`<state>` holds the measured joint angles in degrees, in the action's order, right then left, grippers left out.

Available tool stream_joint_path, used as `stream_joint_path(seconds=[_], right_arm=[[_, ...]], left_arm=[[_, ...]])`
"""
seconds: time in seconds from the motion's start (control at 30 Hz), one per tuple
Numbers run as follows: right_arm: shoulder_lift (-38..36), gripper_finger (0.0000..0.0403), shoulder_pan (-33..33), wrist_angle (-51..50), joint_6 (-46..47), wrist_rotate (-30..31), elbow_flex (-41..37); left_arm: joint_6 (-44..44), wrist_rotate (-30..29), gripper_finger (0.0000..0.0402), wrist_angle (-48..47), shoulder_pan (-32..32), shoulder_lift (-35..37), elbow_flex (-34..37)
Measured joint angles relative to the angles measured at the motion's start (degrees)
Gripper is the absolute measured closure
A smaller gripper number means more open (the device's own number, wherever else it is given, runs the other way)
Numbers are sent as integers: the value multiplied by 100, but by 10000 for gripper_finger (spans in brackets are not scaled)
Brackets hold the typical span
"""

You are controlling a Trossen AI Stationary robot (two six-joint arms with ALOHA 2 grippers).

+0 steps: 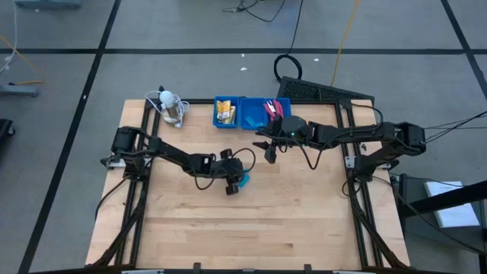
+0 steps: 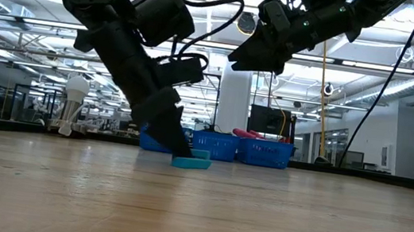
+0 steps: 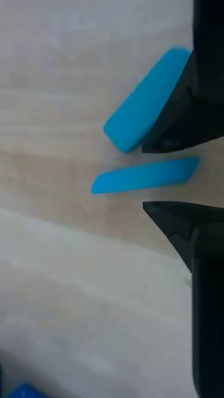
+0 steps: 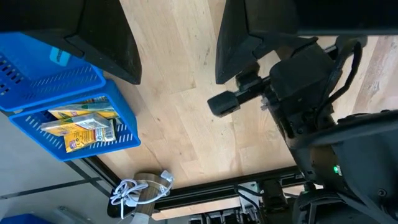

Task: Pick & Place School Supplies
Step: Put the blue eraser into the middle blue bin

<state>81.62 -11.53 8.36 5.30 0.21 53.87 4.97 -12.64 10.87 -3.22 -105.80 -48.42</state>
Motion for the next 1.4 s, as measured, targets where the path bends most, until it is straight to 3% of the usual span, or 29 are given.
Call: stream_joint_path(seconds=[0.3, 0.9, 1.0, 1.17, 1.4], right_arm=[[0, 207, 0, 0, -2, 0, 0], [0, 206, 0, 0, -2, 0, 0], [0, 206, 0, 0, -2, 0, 0], [0, 206, 0, 0, -2, 0, 0], [0, 206, 0, -65, -2, -2, 0]], left_arm=[[302, 270, 295, -15, 4, 0, 0], [305, 150, 296, -36, 4, 0, 0], [371, 58, 310, -36, 6, 0, 0], [423, 70, 369, -28, 66, 2, 0], [254, 56, 365, -56, 131, 67, 3]])
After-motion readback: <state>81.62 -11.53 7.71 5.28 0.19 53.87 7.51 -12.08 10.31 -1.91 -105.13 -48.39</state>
